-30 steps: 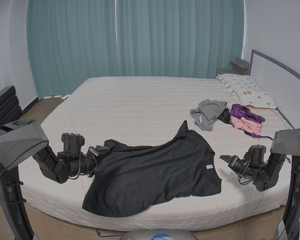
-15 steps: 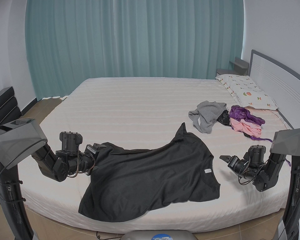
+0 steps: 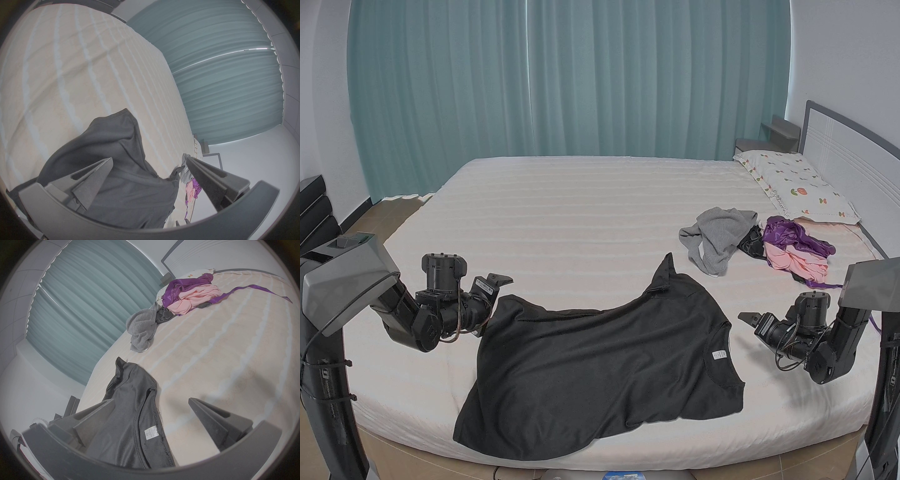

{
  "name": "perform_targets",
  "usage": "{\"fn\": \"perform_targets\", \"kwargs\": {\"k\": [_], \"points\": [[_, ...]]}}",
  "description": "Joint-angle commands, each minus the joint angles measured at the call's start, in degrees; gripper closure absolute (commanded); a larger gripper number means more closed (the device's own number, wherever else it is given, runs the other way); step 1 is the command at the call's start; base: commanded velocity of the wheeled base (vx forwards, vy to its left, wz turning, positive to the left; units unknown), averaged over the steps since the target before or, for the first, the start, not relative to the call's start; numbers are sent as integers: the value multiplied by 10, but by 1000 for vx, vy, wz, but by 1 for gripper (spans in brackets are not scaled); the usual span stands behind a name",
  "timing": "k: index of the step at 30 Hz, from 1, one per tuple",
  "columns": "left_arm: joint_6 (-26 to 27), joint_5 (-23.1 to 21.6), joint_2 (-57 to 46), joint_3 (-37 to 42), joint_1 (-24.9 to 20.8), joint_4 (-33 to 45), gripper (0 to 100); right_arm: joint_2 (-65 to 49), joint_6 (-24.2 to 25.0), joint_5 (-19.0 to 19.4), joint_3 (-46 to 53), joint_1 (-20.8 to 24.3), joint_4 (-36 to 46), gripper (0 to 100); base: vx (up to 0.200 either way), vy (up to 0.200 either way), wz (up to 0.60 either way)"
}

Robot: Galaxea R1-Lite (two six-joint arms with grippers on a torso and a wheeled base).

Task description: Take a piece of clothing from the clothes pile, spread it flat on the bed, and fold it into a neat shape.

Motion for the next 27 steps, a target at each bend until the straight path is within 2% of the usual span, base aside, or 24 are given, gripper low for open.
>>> {"fn": "perform_targets", "kwargs": {"k": [1,4,9,15,21,27], "points": [[3,0,23,-35,15,2,0,2,1,0,-2,0,0,0,0,0,0],[15,-1,40,-63,22,4,0,3,1,0,-3,1,0,0,0,0,0],[103,0,97,-132,34,5,0,8,1,-1,-4,5,-1,0,0,0,0],[146,1,130,-181,35,15,0,14,0,-2,1,10,-21,0,0,0,0],[155,9,150,-205,35,53,0,20,0,-8,2,14,-37,0,0,0,0],[179,34,178,-224,36,53,0,26,-1,-8,5,14,-42,0,0,0,0]]}}
